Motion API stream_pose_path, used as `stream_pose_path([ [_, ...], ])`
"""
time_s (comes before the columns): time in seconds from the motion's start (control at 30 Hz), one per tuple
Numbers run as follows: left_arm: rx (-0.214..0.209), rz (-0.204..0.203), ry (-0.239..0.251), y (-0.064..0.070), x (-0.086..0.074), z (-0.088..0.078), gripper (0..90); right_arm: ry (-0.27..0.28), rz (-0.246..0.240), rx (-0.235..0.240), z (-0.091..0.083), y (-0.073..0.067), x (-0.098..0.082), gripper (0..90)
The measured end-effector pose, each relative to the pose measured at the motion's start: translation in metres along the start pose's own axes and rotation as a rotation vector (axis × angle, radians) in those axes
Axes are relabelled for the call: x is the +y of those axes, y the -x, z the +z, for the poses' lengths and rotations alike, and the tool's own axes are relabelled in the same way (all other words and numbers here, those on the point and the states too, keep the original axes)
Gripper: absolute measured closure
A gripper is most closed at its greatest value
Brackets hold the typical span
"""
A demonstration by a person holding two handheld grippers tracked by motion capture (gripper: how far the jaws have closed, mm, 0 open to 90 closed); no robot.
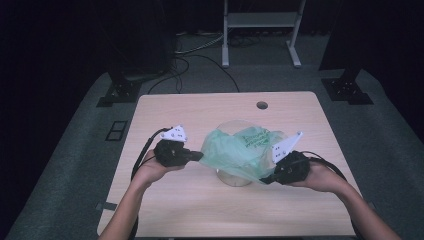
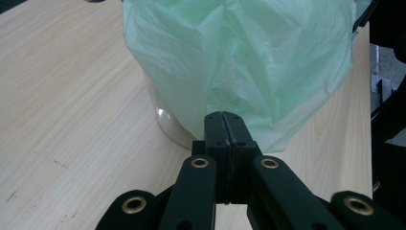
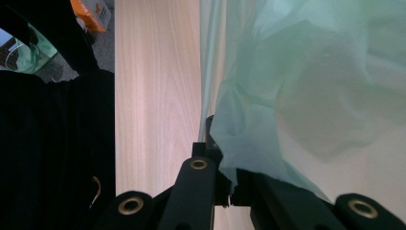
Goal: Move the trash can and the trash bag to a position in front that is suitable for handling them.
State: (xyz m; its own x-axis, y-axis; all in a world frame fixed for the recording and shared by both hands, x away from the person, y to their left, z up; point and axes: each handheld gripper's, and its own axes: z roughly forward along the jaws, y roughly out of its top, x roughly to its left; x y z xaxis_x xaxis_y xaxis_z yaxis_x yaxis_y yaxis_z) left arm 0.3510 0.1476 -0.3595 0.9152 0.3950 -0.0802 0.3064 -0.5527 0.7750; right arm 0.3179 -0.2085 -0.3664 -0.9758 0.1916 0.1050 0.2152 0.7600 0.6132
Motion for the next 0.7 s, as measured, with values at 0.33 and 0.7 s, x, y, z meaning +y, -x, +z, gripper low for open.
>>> stream_pose_path([
  [0.33, 0.002, -0.011, -0.010, -0.002, -0.009, 0.006, 89.6, -0.028, 0.025, -0.004, 0.013, 0.004, -0.011, 86.7],
  [0.7, 0.012, 0.018, 0.028, 0.008, 0.004, -0.014, 58.3, 0.002, 0.062, -0.083, -0.020, 0.007, -0.024, 68.1],
])
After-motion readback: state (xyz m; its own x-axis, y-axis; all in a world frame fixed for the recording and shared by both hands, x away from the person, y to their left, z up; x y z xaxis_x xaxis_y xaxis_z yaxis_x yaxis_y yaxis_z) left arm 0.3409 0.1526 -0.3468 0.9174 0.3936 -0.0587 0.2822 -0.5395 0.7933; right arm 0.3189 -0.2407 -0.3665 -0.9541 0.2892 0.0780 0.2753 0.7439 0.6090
